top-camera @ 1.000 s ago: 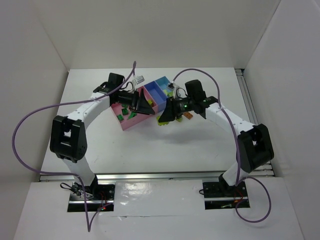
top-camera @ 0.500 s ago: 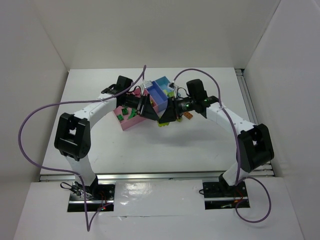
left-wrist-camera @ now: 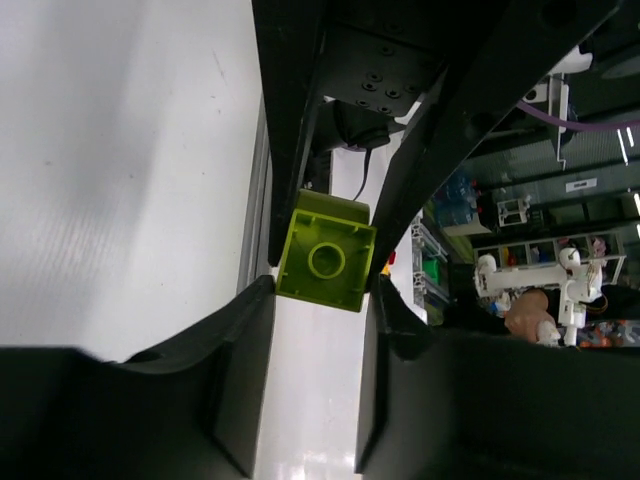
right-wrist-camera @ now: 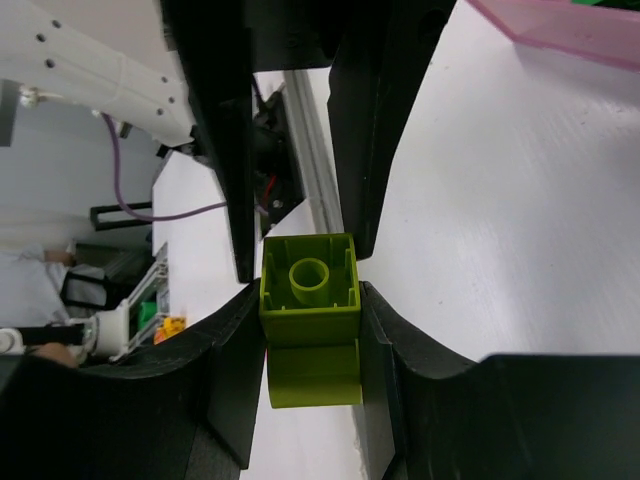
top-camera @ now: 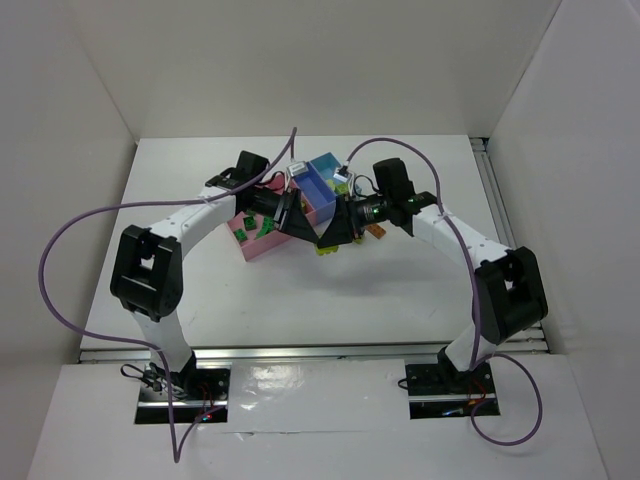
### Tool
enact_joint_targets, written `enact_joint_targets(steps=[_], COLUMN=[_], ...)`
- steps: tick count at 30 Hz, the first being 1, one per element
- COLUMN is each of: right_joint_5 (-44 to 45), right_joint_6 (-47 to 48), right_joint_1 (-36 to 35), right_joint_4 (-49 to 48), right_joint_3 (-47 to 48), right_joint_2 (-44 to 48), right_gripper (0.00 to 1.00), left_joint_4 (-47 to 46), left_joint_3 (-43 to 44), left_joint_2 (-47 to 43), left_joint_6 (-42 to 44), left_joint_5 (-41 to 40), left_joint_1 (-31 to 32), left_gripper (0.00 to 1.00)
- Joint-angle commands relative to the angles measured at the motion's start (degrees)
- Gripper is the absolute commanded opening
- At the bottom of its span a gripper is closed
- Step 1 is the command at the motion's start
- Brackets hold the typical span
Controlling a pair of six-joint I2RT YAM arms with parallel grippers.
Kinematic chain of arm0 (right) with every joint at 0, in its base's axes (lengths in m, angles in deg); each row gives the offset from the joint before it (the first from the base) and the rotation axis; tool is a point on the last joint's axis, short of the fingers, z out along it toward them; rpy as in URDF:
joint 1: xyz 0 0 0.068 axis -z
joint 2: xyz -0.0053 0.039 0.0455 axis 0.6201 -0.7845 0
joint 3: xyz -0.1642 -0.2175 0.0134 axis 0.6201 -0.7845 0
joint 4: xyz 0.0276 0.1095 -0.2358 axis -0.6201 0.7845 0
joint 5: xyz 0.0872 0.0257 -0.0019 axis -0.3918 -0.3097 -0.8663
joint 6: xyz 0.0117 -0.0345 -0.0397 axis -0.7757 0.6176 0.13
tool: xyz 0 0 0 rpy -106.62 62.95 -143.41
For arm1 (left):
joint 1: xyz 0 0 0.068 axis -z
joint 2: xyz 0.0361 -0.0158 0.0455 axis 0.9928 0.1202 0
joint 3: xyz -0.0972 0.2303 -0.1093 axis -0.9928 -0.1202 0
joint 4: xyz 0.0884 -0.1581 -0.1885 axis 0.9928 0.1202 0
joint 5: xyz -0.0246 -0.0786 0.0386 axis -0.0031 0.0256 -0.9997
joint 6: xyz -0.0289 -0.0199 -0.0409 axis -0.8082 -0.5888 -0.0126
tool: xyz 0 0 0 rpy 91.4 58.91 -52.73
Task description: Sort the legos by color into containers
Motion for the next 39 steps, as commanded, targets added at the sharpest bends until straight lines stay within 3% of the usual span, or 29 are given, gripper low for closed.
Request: enact_joint_targets(steps=[1, 2, 10, 16, 17, 19, 22, 39], right_joint_5=[-1.61, -1.62, -2.14, -0.83, -0.30, -0.30, -0.30, -2.41], right_joint_6=[-1.85, -1.85, -2.38, -2.38, -2.38, -2.38, -2.38, 0.61], right_joint_1=[0.15, 0.15, 0.15, 1.38, 1.90, 3.04, 3.57, 3.58], right_joint_4=[-5.13, -5.74, -5.75, -4.70, -4.69, -4.69, -4.17, -1.09], right_joint_3=[1.42, 1.42, 0.37, -0.77, -0.78, -0.78, -0.78, -0.78], right_joint_2=[-0.47, -0.47, -1.00, -1.52, -1.52, -1.52, -1.52, -2.58], right_gripper=[0.28, 0.28, 0.28, 0.41, 0.45, 0.64, 0.69, 0.66], left_joint_4=[-0.78, -1.30, -1.30, -1.30, -1.30, -1.30, -1.30, -1.92], left_joint_3=[1.18, 1.70, 2.85, 3.38, 3.38, 3.38, 3.38, 3.91], left_joint_2=[1.26, 1.26, 1.79, 1.79, 1.79, 1.79, 1.79, 3.37], left_joint_6=[3.29, 3.29, 2.76, 1.71, 1.71, 1.71, 1.71, 0.04], left_joint_5=[5.17, 5.17, 5.17, 3.34, 3.33, 2.81, 2.80, 0.60], left_joint_1=[1.35, 1.35, 1.35, 0.12, 0.12, -0.41, -0.93, -2.61], left_gripper=[0.40, 0.31, 0.00, 0.00, 0.00, 0.00, 0.00, 0.00])
